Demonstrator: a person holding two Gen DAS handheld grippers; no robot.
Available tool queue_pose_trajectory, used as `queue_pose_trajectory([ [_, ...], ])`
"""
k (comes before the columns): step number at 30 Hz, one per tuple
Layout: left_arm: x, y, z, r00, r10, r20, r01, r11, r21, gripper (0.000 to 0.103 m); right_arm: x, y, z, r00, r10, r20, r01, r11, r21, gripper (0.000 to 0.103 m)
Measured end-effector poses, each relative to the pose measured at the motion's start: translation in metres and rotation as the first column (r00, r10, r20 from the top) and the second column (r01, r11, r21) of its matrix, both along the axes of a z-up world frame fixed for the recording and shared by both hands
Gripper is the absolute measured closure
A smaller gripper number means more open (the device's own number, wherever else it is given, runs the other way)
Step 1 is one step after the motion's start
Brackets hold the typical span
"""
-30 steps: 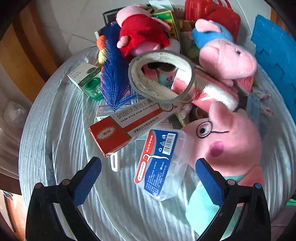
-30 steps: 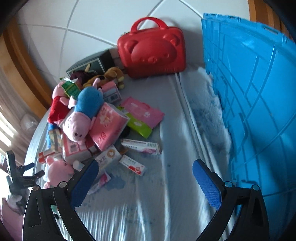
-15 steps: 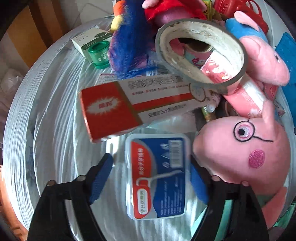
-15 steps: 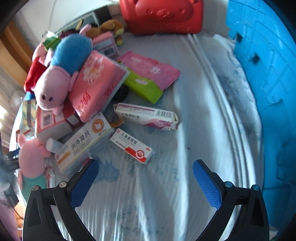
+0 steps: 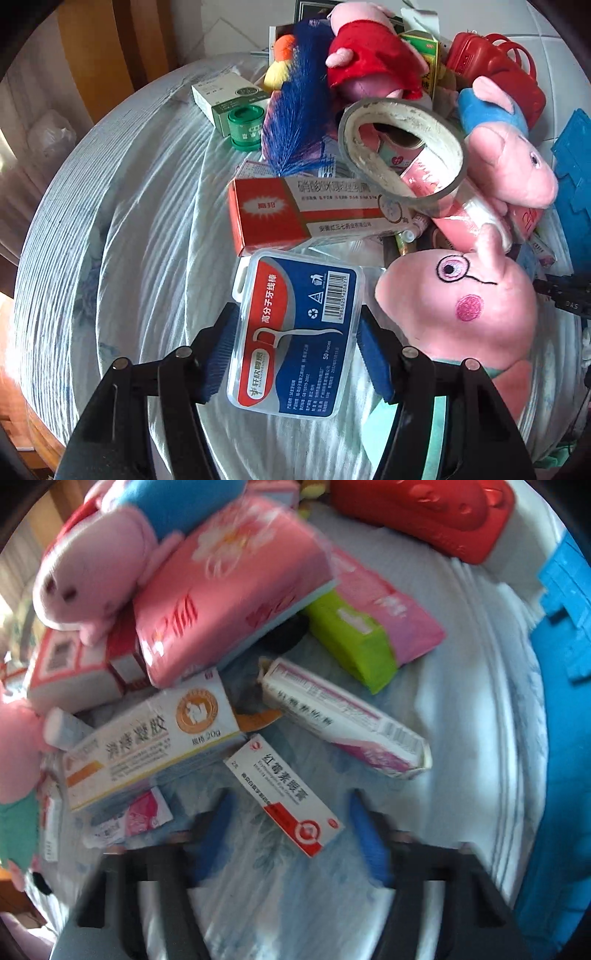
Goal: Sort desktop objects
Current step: 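Grasp the blue-white floss box with the left tool while the right grasps a red-white ointment box, then carry the floss box and ointment box into the blue bin and release both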
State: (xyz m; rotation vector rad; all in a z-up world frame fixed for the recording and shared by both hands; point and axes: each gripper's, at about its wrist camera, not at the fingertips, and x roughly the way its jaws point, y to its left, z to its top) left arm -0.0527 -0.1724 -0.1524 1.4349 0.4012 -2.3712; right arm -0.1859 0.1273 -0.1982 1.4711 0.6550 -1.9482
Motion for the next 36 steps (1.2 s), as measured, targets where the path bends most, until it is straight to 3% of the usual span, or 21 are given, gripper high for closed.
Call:
queue_pose_trajectory([
  [2,0.001,0.009,0.012,1.000,0.001,-0.028,-0.001,1.000,-0.026,0.041,0.005,0.002,0.004,1.000,-0.003,0.002,0.003,1.000,-0.014,0.077],
  [10,0.002,0.033,0.054,0.989,-0.056,-0.137,0.042,0.994,-0.100,0.041,0.038,0.029,0.055,0.998,-0.030,-0.048,0.023,0.987,-0.158,0.077],
  [16,-0.002,0.050,0.076,0.971,-0.121,-0.208,0.096,0.987,-0.126,0.041,0.071,0.051,0.116,0.981,-0.089,-0.171,0.043,0.965,-0.259,0.077],
  [22,-0.003,0.095,0.105,0.947,-0.191,-0.258,0.154,0.975,-0.158,0.041,0.075,0.088,0.179,0.934,-0.152,-0.322,0.034,0.939,-0.343,0.077],
  [29,-0.021,0.163,0.150,0.900,-0.282,-0.331,0.223,0.953,-0.207,0.041,0.083,0.139,0.239,0.867,-0.242,-0.436,0.045,0.908,-0.416,0.077],
  [36,-0.052,0.257,0.198,0.832,-0.392,-0.392,0.308,0.915,-0.261,0.041,0.070,0.204,0.280,0.818,-0.298,-0.491,0.051,0.889,-0.455,0.077],
])
